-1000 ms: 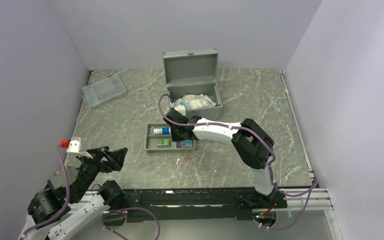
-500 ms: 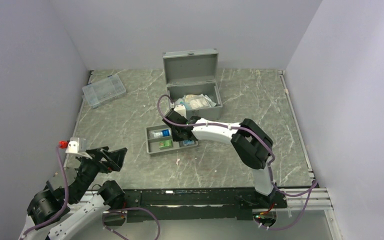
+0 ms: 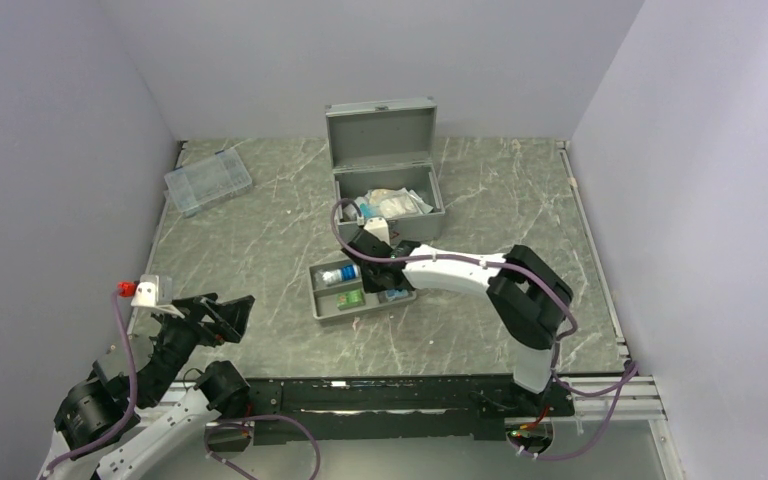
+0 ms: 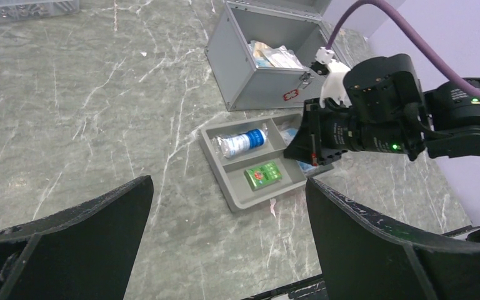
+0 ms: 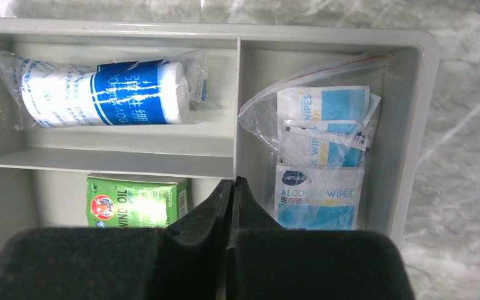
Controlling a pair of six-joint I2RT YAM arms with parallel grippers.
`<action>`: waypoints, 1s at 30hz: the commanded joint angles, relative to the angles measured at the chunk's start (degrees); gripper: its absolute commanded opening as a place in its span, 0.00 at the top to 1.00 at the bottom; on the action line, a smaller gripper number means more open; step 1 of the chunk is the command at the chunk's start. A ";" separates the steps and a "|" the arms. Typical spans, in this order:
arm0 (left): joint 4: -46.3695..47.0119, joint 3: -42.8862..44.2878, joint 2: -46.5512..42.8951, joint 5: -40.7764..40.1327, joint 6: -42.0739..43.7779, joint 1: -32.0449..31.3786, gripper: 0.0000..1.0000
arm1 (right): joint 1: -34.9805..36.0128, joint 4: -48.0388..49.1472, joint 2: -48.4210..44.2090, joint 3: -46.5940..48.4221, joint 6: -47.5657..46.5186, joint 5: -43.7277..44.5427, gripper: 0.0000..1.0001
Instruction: Organize the medicine kit
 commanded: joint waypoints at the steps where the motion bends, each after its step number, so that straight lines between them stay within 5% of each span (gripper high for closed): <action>1: 1.76 0.38 0.69 0.56 0.38 -0.06 0.01 | 0.11 -0.15 -7.03 -2.46 0.09 1.16 1.00; 20: 1.40 0.47 1.56 0.07 -0.04 0.01 0.01 | -0.14 -7.12 -21.54 -2.92 -1.44 5.69 1.00; 30: 1.40 0.51 1.20 0.10 0.00 -0.07 0.01 | -6.22 -8.15 -22.93 2.65 -6.44 3.37 1.00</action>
